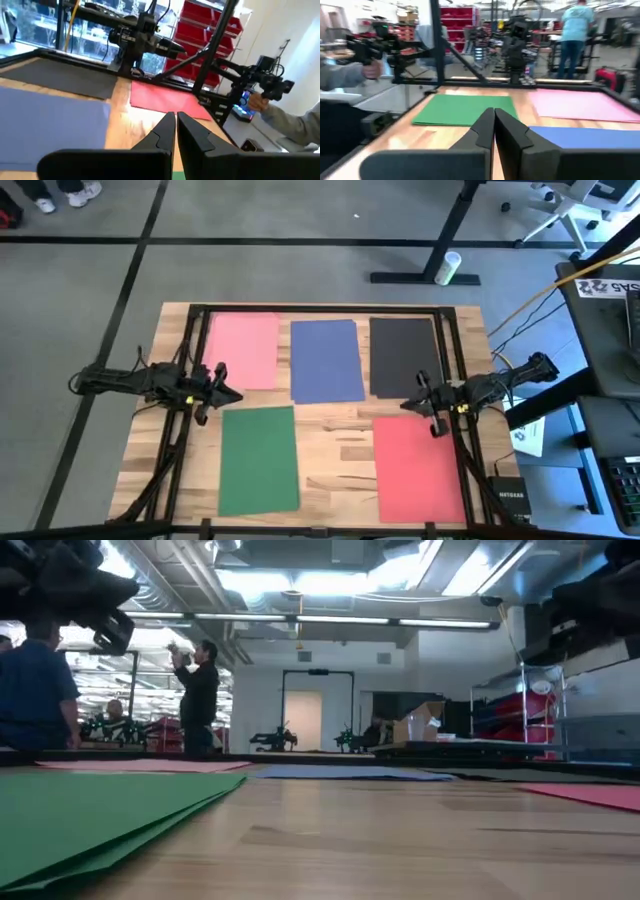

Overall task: Organize paper
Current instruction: Return to Home Position

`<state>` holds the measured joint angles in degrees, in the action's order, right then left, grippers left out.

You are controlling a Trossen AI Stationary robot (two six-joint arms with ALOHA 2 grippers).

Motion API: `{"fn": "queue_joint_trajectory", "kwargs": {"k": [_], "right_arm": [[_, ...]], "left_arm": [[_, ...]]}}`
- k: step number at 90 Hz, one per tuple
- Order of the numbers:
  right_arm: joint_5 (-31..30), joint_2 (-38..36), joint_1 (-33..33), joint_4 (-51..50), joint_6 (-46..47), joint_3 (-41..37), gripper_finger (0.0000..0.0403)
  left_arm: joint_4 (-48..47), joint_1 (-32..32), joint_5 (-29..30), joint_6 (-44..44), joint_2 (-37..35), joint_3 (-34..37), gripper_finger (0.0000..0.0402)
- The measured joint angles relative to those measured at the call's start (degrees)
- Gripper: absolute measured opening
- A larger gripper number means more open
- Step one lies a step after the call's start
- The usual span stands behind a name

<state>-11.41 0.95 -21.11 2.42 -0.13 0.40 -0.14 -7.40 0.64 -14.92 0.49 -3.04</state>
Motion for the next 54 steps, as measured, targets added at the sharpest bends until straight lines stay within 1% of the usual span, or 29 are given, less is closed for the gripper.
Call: {"fn": "queue_joint_trajectory", "kwargs": {"k": [7,14,19,33,40,54], "right_arm": [[0.03,0.0,3.13,0.0,-0.31,0.0,0.0],[0.93,0.0,6.99,-0.1,-0.34,0.0,0.0],[3.13,0.0,10.12,-0.4,-0.34,0.0,0.0],[12.06,-0.07,19.15,-1.89,1.19,0.0,0.0],[13.64,-0.07,22.75,-1.76,1.14,0.0,0.0],[15.71,-0.07,28.73,-1.42,0.25,0.0,0.0]], "left_arm": [[3.37,0.75,-0.08,-0.28,-0.07,2.08,0.0],[1.48,2.23,-0.11,-1.95,0.04,2.52,0.0],[1.06,3.3,-0.54,-2.51,0.0,2.52,0.0],[3.0,6.38,-4.16,-1.12,-0.15,2.52,0.0],[2.98,7.88,-5.4,-0.67,-0.24,2.52,0.0],[2.32,10.66,-5.59,2.14,-0.24,2.52,0.0]]}}
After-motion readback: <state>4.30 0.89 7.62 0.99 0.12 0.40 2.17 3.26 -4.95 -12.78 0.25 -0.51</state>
